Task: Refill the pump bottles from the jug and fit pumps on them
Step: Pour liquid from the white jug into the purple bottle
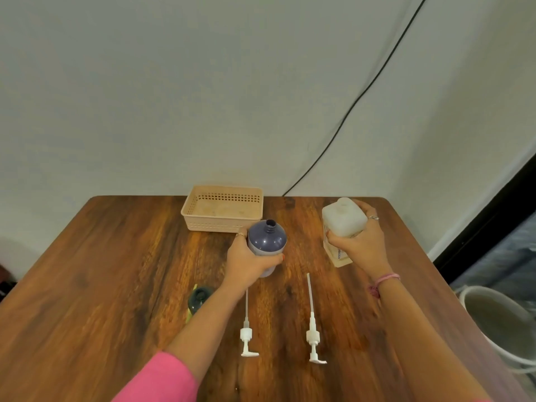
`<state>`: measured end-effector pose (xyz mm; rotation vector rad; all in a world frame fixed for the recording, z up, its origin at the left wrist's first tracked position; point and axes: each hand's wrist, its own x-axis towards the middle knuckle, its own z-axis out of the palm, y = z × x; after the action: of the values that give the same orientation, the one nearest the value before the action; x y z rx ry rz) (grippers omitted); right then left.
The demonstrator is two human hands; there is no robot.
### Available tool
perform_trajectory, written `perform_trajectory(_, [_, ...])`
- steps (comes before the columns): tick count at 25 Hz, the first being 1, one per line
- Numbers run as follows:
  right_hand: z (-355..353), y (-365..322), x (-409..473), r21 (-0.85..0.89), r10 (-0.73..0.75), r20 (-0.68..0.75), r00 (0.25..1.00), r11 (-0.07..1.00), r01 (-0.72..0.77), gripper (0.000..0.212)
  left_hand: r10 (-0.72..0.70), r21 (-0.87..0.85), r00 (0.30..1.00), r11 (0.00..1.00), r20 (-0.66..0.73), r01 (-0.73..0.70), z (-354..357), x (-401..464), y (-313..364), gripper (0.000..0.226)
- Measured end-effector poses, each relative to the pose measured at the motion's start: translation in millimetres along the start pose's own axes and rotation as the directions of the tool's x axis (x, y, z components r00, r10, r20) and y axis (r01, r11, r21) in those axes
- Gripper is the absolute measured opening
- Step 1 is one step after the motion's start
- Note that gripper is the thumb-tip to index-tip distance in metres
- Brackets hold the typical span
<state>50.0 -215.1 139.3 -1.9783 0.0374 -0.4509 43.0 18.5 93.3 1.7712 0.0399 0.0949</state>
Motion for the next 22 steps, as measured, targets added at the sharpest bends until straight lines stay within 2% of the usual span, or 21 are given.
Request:
perform_trajectory(4, [-0.8, 44.9, -32.1, 0.106, 0.122, -0.045, 0.991, 0.987, -0.117, 0.087, -0.011, 0.027, 1.000, 1.000, -0.025, 0.012, 18.9, -18.4, -23.1, 0.075])
perform_trajectory(8, [3.8, 82.1, -59.8, 0.172, 0.185, -0.076, 0.980, 0.970, -0.170, 0.087, -0.095, 0.049, 0.995, 0.994, -0.041, 0.097, 36.3, -31.7, -56.0, 0.086])
perform_trajectory(16, [17.0, 123.2, -86.4, 0.197, 0.282, -0.119, 0.952, 0.947, -0.255, 0.084, -0.228, 0.081, 0.973, 0.970, -0.038, 0.231, 54.3, -44.8, -91.8, 0.088])
perform_trajectory(22, [28.2, 134.0, -96.5, 0.180, 0.291, -0.138, 0.947, 0.947, -0.264, 0.083, -0.258, 0.076, 0.965, 0.962, -0.045, 0.261, 56.7, -49.1, -101.2, 0.087])
